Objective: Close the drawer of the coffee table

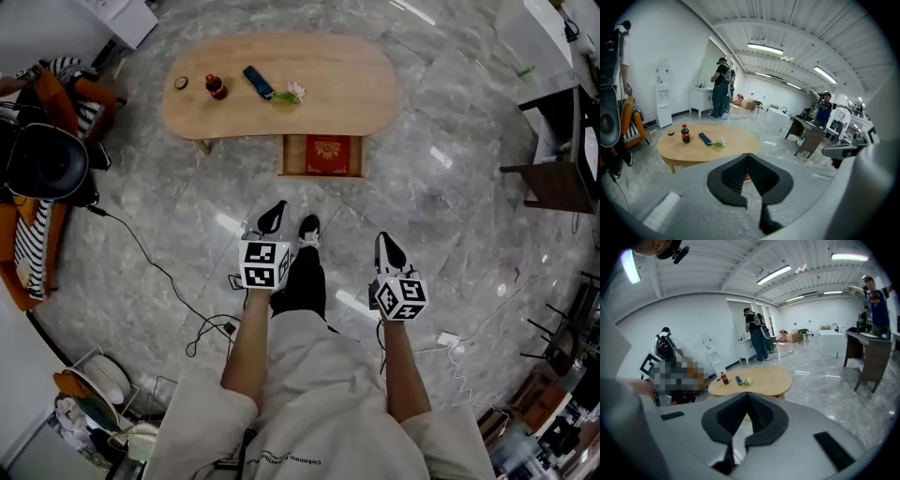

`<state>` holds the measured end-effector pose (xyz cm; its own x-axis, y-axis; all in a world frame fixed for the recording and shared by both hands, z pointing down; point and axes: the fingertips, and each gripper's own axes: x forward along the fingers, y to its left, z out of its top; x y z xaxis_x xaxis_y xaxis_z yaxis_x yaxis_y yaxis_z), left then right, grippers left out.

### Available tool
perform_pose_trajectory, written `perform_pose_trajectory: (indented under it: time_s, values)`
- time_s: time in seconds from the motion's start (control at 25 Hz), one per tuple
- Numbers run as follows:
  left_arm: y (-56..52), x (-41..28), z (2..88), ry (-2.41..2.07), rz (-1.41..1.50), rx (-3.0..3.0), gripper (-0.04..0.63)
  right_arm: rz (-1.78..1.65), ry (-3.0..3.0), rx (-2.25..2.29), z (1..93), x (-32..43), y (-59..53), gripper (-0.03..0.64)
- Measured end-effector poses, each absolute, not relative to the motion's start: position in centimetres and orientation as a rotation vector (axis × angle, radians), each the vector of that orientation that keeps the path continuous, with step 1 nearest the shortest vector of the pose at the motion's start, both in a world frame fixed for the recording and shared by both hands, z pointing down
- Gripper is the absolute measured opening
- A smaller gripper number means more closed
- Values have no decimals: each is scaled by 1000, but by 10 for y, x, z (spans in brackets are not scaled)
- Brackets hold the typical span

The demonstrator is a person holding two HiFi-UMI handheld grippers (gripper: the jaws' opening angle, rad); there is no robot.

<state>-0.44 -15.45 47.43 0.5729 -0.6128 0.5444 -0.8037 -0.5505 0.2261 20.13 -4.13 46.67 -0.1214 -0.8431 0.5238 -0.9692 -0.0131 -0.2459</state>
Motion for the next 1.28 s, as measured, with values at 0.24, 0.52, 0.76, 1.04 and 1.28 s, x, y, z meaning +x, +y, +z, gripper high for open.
perform_pose_trajectory:
  time_s: [0.24,0.52,0.76,1.04,1.28]
  values:
    - [-198,17,500,-1161,601,2320,11,844,-2079,1817,492,206,-117,15]
    - [-243,55,521,-1121,657,2352,10,833,-2048,1749,544,233,-154,15]
    - [-251,66,555,-1148,677,2338,11,843,-2048,1769,583,250,-174,17]
    - [-239,81,659,-1153,680,2372,11,730,-2165,1651,682,240,-193,17]
    - [-226,87,761,-1126,732,2474,10,687,-2241,1671,782,239,-186,17]
